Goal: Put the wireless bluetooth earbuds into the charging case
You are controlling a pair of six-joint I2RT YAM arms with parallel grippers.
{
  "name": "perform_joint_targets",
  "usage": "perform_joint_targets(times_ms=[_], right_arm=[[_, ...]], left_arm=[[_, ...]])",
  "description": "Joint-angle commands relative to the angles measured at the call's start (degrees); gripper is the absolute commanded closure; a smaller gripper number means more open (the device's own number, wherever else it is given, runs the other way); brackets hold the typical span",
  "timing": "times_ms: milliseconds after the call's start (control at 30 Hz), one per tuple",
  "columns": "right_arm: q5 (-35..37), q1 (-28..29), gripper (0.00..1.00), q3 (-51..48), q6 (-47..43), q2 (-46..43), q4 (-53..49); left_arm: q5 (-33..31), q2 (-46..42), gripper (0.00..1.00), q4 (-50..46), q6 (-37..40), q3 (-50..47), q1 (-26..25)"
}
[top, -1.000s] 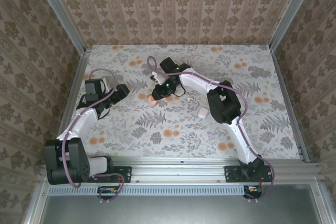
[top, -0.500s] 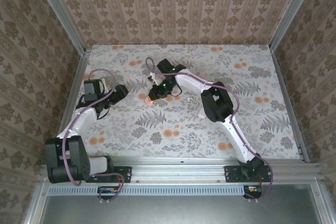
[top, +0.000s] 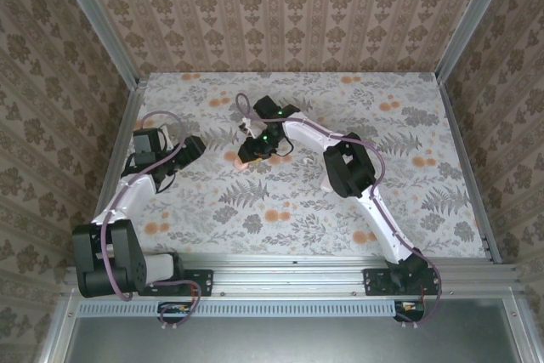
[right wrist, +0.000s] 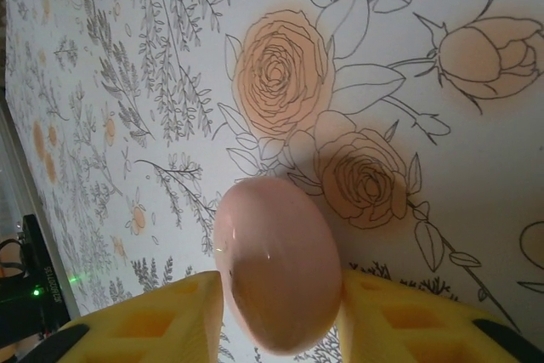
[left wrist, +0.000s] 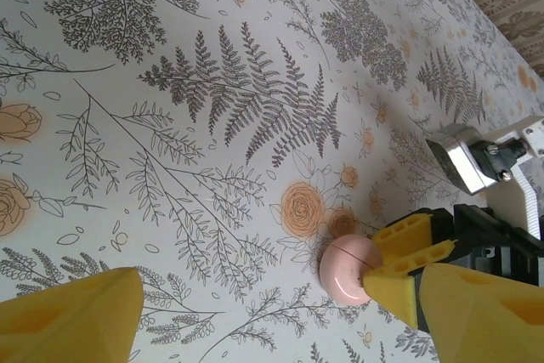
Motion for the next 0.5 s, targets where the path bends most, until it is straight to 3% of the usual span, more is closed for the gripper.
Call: perform_joint_targets(times_ms=[0, 267, 467], right_arm=[[1.5, -0.3, 0.58, 1.8, 1.1, 1.3, -1.8], [6.7, -0.5, 0.52, 1.5, 2.7, -0.5, -1.9], [11.4, -0.3, 0.50, -2.8, 4.8, -6.7, 0.1]], left_arm=[[1.0, 0.0, 0.15, 1.1, 1.1, 0.3, 0.6], [1.2, 0.1, 0.15, 1.2, 1.6, 0.3, 0.7], [1.0, 0.2, 0.15, 1.2, 1.8, 0.4, 1.3]])
